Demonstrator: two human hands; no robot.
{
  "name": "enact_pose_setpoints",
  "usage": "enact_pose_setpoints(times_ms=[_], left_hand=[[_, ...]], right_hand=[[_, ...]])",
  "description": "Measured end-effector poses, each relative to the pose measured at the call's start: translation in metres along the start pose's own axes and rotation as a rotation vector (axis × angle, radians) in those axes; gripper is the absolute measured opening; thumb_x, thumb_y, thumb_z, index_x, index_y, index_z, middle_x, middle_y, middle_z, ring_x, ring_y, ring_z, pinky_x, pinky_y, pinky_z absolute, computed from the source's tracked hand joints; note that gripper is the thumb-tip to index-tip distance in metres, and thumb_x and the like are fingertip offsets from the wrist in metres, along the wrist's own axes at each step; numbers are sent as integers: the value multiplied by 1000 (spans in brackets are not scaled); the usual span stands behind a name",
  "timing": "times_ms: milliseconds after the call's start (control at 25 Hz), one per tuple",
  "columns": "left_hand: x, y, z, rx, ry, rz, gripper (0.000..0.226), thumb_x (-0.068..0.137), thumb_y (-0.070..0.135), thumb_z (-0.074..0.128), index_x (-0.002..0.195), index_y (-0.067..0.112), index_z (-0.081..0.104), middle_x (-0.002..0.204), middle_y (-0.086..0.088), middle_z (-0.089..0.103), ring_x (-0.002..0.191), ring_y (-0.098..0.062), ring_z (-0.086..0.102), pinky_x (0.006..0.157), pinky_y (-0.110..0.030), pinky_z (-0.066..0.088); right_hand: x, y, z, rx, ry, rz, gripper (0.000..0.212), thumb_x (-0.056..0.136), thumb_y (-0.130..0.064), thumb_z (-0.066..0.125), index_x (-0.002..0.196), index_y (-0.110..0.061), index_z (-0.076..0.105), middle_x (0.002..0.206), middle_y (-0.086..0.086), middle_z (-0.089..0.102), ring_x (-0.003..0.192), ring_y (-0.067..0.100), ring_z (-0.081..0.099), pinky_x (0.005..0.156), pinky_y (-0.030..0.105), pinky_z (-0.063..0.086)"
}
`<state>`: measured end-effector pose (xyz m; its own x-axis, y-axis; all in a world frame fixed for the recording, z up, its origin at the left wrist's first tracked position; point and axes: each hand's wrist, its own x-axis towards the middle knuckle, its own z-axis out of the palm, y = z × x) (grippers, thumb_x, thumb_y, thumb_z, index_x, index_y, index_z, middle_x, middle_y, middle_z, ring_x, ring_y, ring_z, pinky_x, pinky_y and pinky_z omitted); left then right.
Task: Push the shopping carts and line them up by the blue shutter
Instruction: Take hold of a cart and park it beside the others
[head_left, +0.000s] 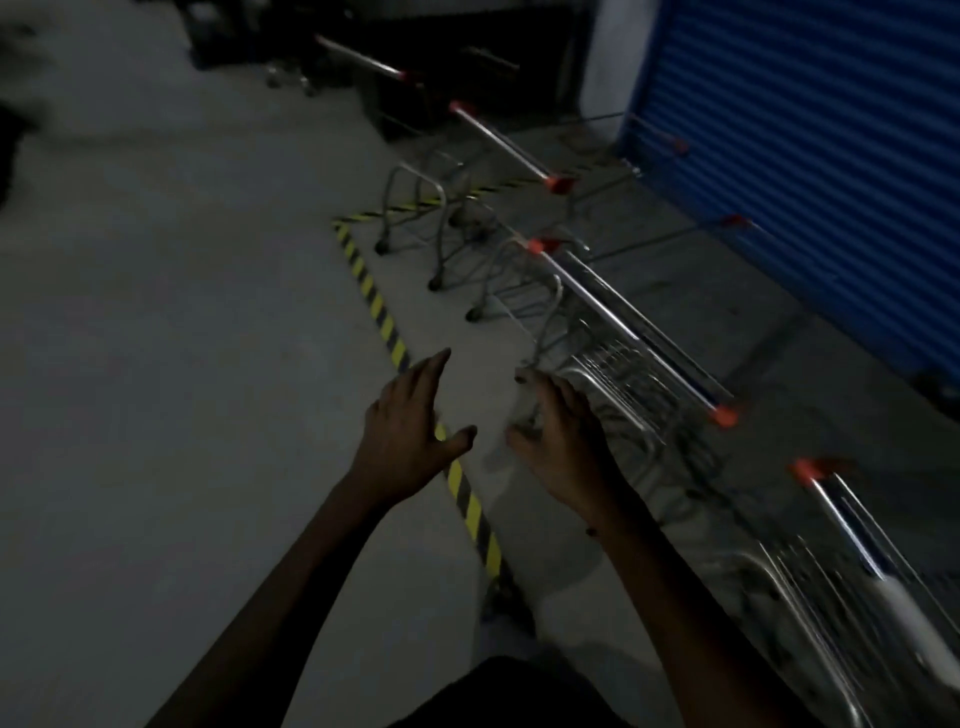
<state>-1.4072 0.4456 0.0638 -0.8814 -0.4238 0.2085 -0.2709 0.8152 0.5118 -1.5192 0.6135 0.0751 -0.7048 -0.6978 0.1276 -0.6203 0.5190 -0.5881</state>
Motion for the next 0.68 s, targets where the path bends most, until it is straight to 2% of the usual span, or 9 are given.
enact_pose_setpoints(times_ms=[120, 240, 440, 680], left_hand=[[49, -56, -13, 36, 39, -94, 90, 73, 71, 37, 150, 31, 12, 150, -5, 30, 133, -28, 33, 97, -52, 37], [117, -113, -24, 102, 14, -130, 91, 72, 72, 34, 150, 29, 11, 152, -5, 28, 135, -28, 31, 97, -51, 36], [268, -216, -51, 259, -64, -171, 94, 72, 74, 28, 151, 28, 6, 154, -5, 24, 137, -28, 25, 101, -52, 33], [459, -333, -85, 358, -85, -206, 93, 73, 71, 34, 151, 25, 11, 152, -9, 27, 136, -34, 28, 99, -55, 35]], right_hand=[[87, -11, 41, 9, -70, -83, 61, 92, -38, 59, 146, -29, 33, 148, -1, 35, 131, 25, 36, 100, 48, 40], [182, -20, 83, 1, -91, -115, 62, 92, -40, 58, 147, -28, 30, 148, 0, 34, 129, 27, 37, 98, 47, 41], [377, -36, 140, -52, -127, -161, 63, 94, -44, 54, 148, -25, 27, 150, 2, 32, 131, 31, 35, 98, 50, 39], [616, -68, 177, -140, -208, -185, 64, 93, -42, 55, 148, -24, 27, 151, 6, 30, 132, 35, 32, 99, 52, 37]])
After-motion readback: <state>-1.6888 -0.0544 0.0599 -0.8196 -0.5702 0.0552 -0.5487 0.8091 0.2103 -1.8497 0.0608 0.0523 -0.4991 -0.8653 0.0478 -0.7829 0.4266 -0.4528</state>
